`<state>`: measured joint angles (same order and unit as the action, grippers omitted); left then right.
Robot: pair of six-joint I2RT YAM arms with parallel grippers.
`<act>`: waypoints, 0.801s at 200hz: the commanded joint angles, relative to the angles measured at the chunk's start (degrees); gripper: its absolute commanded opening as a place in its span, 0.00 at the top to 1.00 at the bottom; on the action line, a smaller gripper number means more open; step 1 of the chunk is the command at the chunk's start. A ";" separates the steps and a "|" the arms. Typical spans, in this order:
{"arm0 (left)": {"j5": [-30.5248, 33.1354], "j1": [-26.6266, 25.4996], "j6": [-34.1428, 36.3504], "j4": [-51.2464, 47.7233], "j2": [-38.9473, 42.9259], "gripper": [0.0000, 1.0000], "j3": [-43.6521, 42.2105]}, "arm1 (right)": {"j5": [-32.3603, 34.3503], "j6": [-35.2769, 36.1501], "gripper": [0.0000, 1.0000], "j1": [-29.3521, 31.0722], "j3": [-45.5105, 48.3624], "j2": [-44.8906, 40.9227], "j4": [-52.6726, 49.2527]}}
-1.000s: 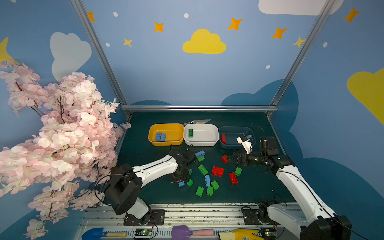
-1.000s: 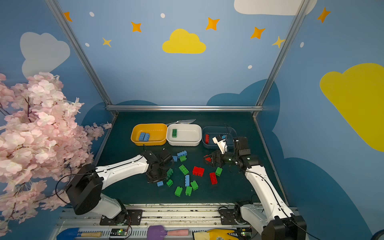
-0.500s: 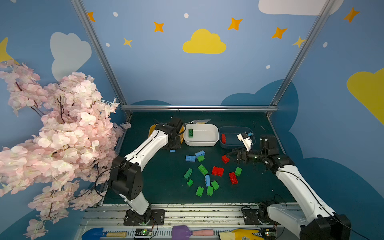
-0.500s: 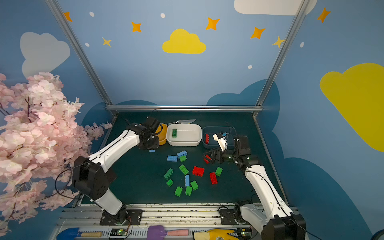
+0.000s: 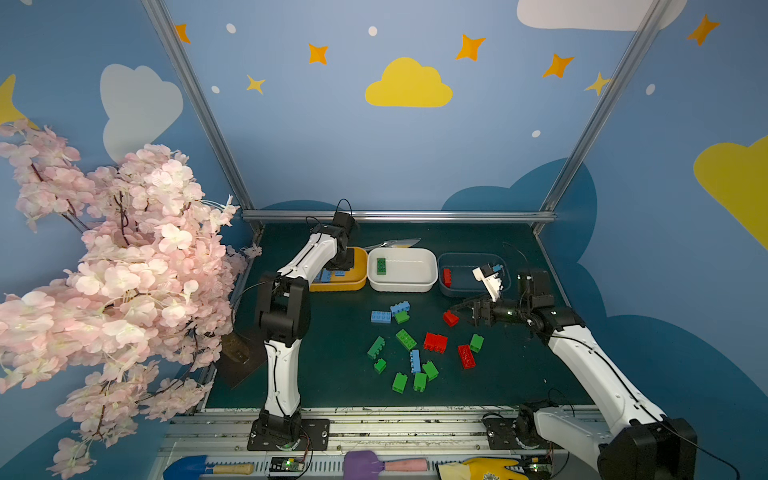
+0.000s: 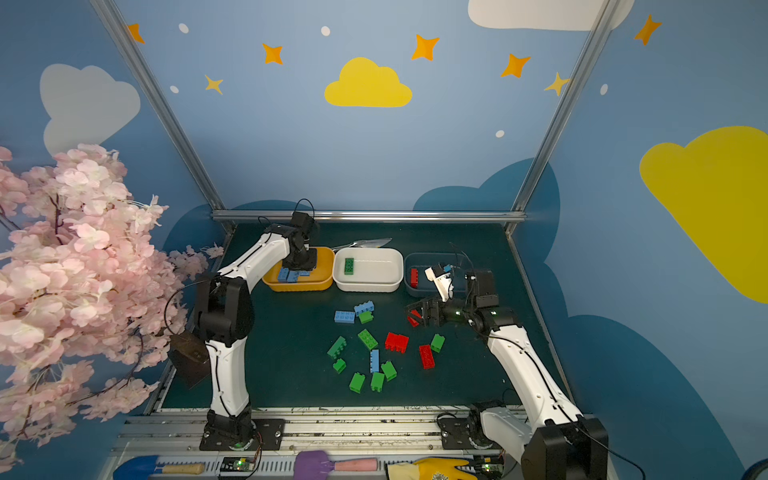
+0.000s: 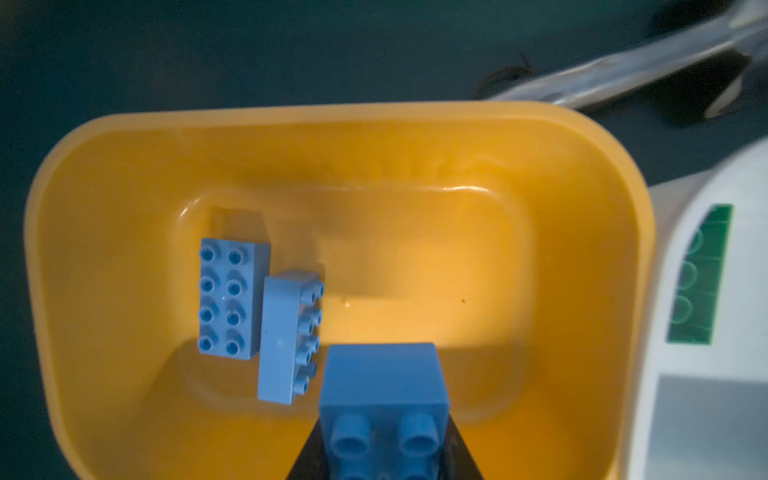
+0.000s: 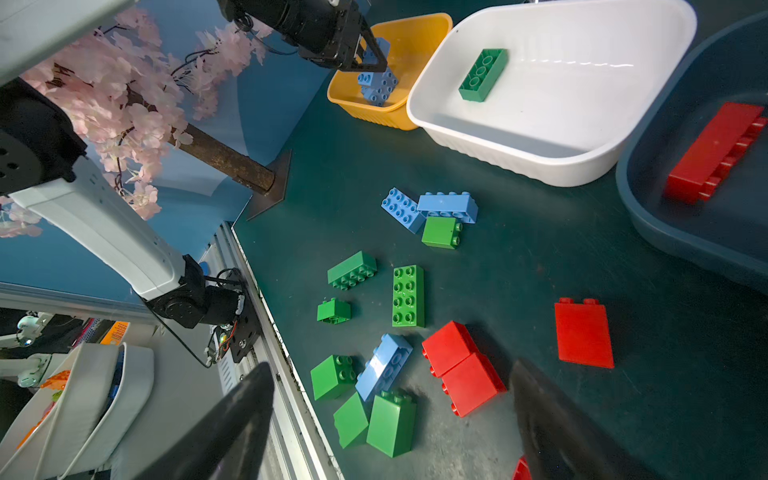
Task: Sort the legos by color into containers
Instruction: 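Carry the light-blue brick into the yellow bin and open the left gripper, then lower the left gripper onto another light-blue brick and grasp it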
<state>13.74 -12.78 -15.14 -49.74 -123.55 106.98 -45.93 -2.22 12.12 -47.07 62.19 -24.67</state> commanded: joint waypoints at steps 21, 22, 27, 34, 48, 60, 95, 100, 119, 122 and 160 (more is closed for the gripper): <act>0.27 1.90 2.80 -0.63 -6.83 0.71 5.39 | 0.56 2.26 0.12 0.07 -3.09 1.72 -1.82; 0.25 1.93 2.81 -0.63 -6.95 0.70 5.50 | 0.57 2.28 0.12 0.13 -3.15 1.71 -1.85; 0.16 2.17 2.92 -0.63 -7.55 0.70 5.95 | 0.58 2.36 0.12 0.18 -3.24 1.89 -1.76; 0.06 2.42 2.88 -0.53 -8.35 0.70 6.39 | 0.54 2.44 0.12 0.12 -3.42 2.27 -1.79; 0.71 2.91 3.08 -0.53 -9.56 0.68 7.42 | 0.66 2.54 0.12 0.18 -3.64 2.78 -1.79; 2.56 3.13 3.90 -0.49 -10.25 0.67 8.23 | 0.67 2.40 0.12 0.16 -3.83 3.17 -1.62; 2.75 4.05 4.75 -2.17 -11.79 0.48 11.53 | 0.57 2.53 0.12 0.19 -4.17 3.95 -1.44; 2.68 3.94 4.76 -2.52 -11.57 0.48 11.98 | 0.53 2.52 0.12 0.17 -4.25 4.02 -1.39; 1.92 3.98 4.60 -2.70 -9.72 0.46 12.55 | 0.44 2.31 0.12 0.14 -4.35 4.13 -1.31; 1.80 3.89 4.63 -2.73 -9.28 0.45 12.60 | 0.49 2.23 0.12 0.17 -4.35 4.11 -1.27; -0.34 3.54 4.29 -6.53 -4.40 0.35 14.13 | 0.05 2.37 0.12 0.16 -4.31 4.53 -1.17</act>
<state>15.75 -8.99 -10.76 -52.05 -133.75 119.26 -45.47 -0.78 12.12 -49.71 66.11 -25.41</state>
